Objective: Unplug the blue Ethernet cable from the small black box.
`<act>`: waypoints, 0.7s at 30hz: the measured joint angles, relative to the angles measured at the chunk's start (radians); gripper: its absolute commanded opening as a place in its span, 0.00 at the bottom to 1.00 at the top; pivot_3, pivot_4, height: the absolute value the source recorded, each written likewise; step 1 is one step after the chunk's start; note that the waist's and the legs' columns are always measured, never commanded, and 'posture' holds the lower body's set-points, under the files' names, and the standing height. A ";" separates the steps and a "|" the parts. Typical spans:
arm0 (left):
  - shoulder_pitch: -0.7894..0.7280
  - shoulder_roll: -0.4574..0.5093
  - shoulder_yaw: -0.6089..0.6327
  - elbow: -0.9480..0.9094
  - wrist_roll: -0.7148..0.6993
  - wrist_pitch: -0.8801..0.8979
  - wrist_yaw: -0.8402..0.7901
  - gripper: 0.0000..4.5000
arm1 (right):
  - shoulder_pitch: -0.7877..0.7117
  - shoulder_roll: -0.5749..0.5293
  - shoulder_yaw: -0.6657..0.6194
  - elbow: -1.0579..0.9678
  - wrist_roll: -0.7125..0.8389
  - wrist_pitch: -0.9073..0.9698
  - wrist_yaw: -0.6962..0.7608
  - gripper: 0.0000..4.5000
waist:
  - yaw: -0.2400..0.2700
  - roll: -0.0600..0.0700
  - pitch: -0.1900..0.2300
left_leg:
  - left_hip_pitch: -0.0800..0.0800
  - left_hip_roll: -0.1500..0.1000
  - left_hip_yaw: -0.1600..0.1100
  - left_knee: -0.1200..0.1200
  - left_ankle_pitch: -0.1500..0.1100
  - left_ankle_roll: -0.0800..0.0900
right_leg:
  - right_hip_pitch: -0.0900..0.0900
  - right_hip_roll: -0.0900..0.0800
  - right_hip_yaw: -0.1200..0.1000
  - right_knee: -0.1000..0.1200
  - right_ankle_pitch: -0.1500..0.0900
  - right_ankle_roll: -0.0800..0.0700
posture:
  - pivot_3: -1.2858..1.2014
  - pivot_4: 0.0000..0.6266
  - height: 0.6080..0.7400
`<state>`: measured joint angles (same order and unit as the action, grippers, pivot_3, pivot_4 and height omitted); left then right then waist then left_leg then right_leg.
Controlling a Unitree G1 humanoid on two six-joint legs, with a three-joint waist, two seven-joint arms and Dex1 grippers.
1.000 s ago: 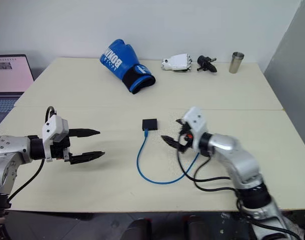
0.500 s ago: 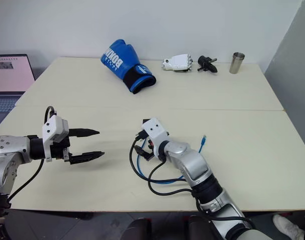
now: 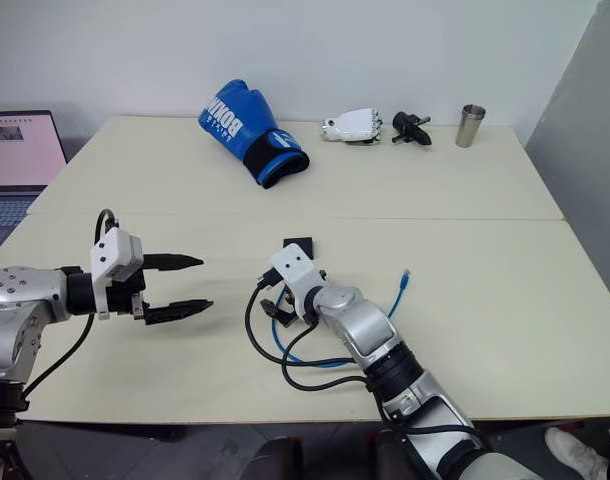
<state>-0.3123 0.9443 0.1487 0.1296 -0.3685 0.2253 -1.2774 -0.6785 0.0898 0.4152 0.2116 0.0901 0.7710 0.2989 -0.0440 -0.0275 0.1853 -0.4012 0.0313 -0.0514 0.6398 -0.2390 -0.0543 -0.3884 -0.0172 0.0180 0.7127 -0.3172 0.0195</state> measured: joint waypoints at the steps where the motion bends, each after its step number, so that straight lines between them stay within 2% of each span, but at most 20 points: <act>1: 0.000 0.000 -0.002 0.003 0.001 -0.004 0.000 1.00 | 0.000 -0.005 -0.003 0.000 -0.001 -0.001 0.003 0.79 | 0.000 0.000 0.000 | 0.000 0.000 0.000 0.000 0.000 0.000 | 0.000 0.000 0.000 0.000 0.000 0.000 | 0.52 0.24 1.00; 6: -0.014 -0.008 -0.007 0.026 0.005 -0.016 0.001 1.00 | 0.000 -0.040 -0.003 0.002 -0.012 -0.021 0.031 0.54 | 0.000 0.000 0.000 | 0.000 0.000 0.000 0.000 0.000 0.000 | 0.000 0.000 0.000 0.000 0.000 0.000 | 0.52 0.24 1.00; 12: -0.037 -0.019 -0.015 0.043 0.018 -0.031 0.000 1.00 | 0.006 -0.169 -0.002 -0.049 -0.014 -0.015 0.114 0.24 | 0.009 0.000 0.000 | 0.000 -0.001 0.000 0.002 0.000 0.000 | 0.001 -0.001 0.000 0.000 0.000 0.000 | 0.52 0.24 1.00; 16: -0.049 -0.030 -0.028 0.049 0.020 -0.039 0.000 1.00 | 0.021 -0.210 -0.033 -0.097 -0.008 0.024 0.138 0.03 | 0.010 0.000 0.000 | 0.000 -0.001 0.000 0.001 0.000 0.000 | 0.001 0.000 0.000 0.000 0.000 0.000 | 0.52 0.24 1.00; 18: -0.050 -0.032 -0.031 0.051 0.020 -0.039 0.000 1.00 | 0.026 -0.212 -0.041 -0.112 0.000 0.041 0.140 0.00 | 0.009 0.000 0.000 | -0.001 0.000 0.000 0.001 0.000 0.000 | 0.001 0.000 0.000 0.000 0.000 0.000 | 0.52 0.24 1.00; 21: -0.054 -0.032 -0.034 0.057 0.020 -0.040 0.000 1.00 | 0.047 -0.229 -0.056 -0.197 0.019 0.074 0.160 0.12 | 0.009 0.000 0.000 | -0.001 0.000 0.000 0.001 0.000 0.000 | 0.000 0.000 0.000 0.000 0.000 0.000 | 0.52 0.24 1.00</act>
<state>-0.3660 0.9124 0.1144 0.1865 -0.3487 0.1857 -1.2776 -0.6316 -0.1390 0.3587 0.0141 0.1087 0.8446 0.4587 -0.0353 -0.0272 0.1855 -0.4022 0.0310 -0.0515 0.6412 -0.2391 -0.0542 -0.3884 -0.0173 0.0178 0.7125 -0.3172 0.0195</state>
